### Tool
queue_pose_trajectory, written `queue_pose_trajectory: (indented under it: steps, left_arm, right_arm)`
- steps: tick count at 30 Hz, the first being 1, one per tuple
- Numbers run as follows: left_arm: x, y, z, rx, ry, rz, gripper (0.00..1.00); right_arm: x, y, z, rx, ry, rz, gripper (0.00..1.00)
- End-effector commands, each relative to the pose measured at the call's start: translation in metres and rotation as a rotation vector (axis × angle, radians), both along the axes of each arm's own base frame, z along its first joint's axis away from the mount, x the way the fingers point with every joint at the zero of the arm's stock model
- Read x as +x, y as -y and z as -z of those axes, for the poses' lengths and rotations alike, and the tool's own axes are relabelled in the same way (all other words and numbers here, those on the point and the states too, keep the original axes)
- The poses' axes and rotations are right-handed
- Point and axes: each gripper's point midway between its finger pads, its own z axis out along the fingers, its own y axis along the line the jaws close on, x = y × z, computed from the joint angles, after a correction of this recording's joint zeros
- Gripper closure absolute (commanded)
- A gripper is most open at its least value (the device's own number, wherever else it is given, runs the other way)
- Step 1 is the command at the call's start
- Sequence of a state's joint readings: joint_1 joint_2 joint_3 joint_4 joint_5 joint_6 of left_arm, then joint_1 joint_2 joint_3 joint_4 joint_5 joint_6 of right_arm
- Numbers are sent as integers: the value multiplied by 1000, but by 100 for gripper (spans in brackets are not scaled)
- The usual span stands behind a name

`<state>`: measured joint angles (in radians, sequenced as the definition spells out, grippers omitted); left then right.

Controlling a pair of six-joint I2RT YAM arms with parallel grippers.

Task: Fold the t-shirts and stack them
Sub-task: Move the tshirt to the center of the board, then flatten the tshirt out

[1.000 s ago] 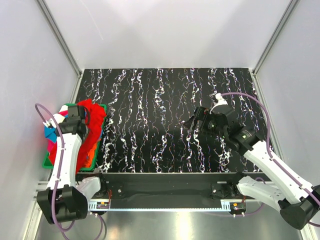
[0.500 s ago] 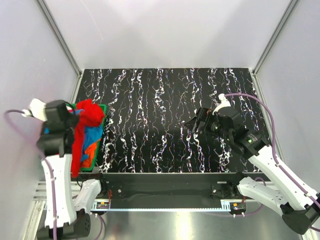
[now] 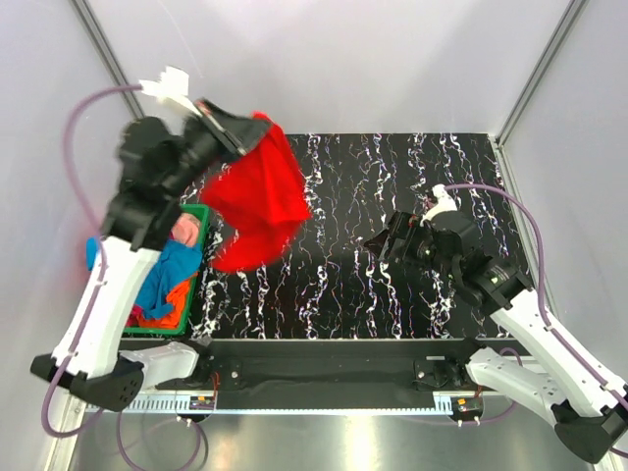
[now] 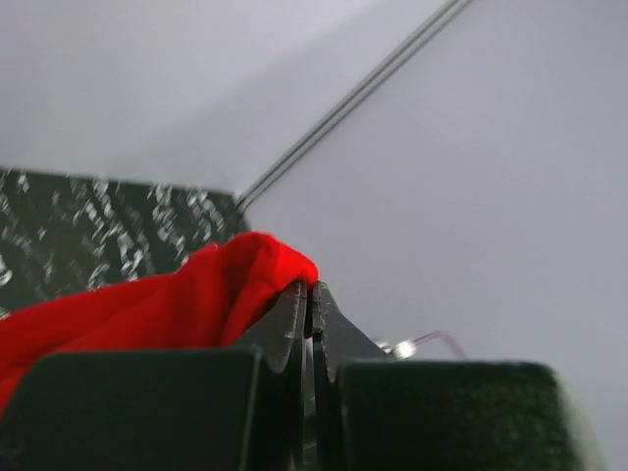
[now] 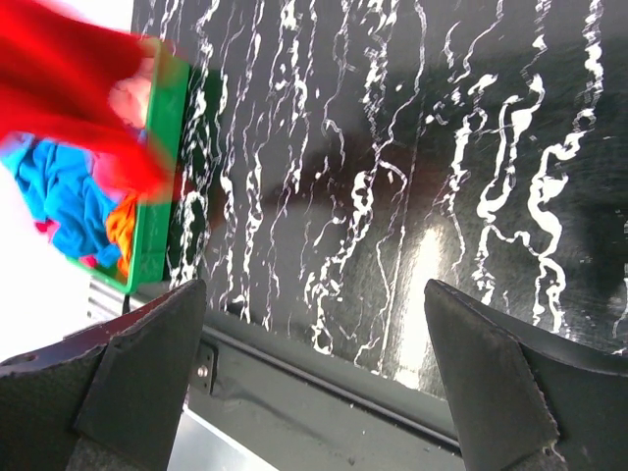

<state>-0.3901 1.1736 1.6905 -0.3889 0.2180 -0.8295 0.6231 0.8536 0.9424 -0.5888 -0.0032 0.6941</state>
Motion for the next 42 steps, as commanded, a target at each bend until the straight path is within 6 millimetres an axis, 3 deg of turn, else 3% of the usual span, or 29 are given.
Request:
queue_pose_trajectory:
  steps: [1, 3, 4, 6, 9, 13, 18, 19, 20, 24, 29, 37, 42]
  left_arm:
    - [20, 24, 73, 136, -48, 81, 100]
    - [36, 19, 132, 202, -158, 27, 100]
    - [42, 16, 187, 269, -267, 7, 99]
    - [42, -1, 266, 394, -467, -43, 98]
    - [34, -26, 326, 544, -638, -104, 100]
    - [21, -48, 362, 634, -739, -135, 100]
    - [29, -87, 363, 596, -798, -225, 100]
    - [32, -91, 360, 566, -803, -231, 100]
    - [38, -100, 353, 527, -797, -253, 100]
    - [61, -106, 320, 475, -733, -269, 100]
    - [73, -96, 300, 424, -688, -223, 100]
    - [71, -89, 316, 420, -721, -176, 100]
    - [73, -88, 314, 420, -709, -170, 100]
  right_arm:
    - [5, 12, -13, 10, 45, 82, 0]
    - [7, 20, -4, 2, 26, 143, 0]
    - [8, 23, 2, -7, 13, 163, 0]
    - [11, 30, 17, -23, -19, 220, 1]
    - [16, 30, 46, -69, -88, 253, 3]
    - [22, 11, 82, -97, -217, 231, 13]
    - [31, -19, 131, -93, -342, 171, 31]
    - [35, -32, 130, -44, -331, 127, 35]
    - [32, -36, 142, -43, -347, 106, 38]
    - [32, -51, 179, -27, -411, 68, 42]
    - [39, -77, 181, 13, -275, -77, 40]
    - [30, -125, 184, 95, -185, -297, 33]
    - [32, -144, 204, 63, -210, -318, 31]
